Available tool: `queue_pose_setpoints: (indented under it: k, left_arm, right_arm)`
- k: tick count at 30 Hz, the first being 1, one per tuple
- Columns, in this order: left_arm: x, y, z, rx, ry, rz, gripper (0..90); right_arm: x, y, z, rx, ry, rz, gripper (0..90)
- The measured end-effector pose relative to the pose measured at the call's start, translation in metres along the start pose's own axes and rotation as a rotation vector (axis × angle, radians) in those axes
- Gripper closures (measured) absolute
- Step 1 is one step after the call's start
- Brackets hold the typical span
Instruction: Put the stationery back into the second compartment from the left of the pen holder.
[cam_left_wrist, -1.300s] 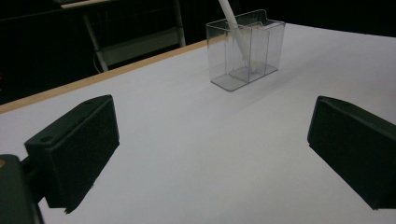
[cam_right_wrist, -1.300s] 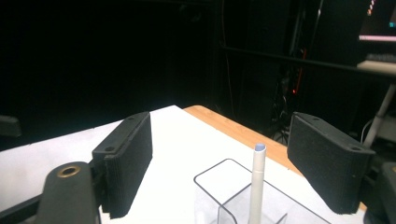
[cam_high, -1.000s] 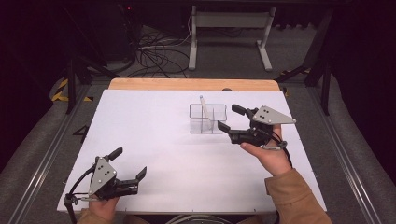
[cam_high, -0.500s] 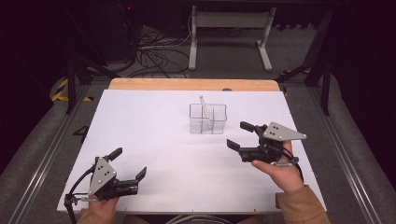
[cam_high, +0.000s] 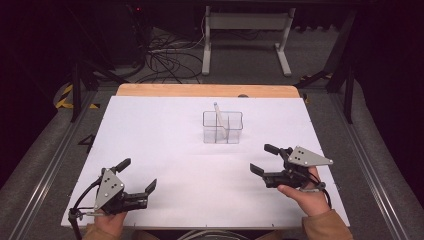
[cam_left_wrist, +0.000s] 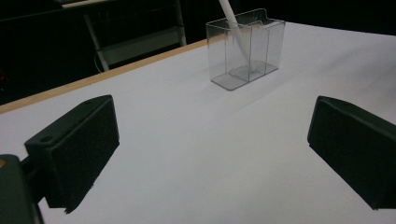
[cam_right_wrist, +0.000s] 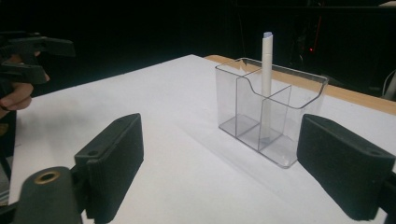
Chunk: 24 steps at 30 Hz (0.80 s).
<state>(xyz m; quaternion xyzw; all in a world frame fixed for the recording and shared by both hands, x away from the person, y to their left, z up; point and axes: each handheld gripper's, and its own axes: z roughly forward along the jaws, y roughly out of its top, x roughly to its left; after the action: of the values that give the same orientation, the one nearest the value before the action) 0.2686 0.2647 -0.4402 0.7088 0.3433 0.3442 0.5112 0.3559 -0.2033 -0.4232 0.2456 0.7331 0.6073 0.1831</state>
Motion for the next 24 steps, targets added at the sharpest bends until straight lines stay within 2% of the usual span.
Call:
queue_pose_setpoints:
  k: [3, 9, 16, 24]
  left_arm:
    - [0.000, 0.000, 0.000, 0.001, -0.001, 0.000, 2.9]
    - [0.000, 0.000, 0.001, 0.002, -0.005, -0.004, 2.9]
    - [0.000, 0.000, 0.000, 0.003, -0.006, -0.008, 2.8]
    - [0.001, -0.003, -0.001, 0.012, -0.008, -0.019, 2.7]
  right_arm:
    - [0.002, -0.007, -0.002, -0.019, 0.017, 0.016, 14.0]
    - [0.004, -0.023, -0.002, -0.009, 0.029, 0.017, 14.0]
    - [0.010, -0.043, 0.001, 0.024, -0.008, 0.016, 14.1]
    - [0.017, -0.061, 0.000, 0.079, -0.006, 0.037, 14.1]
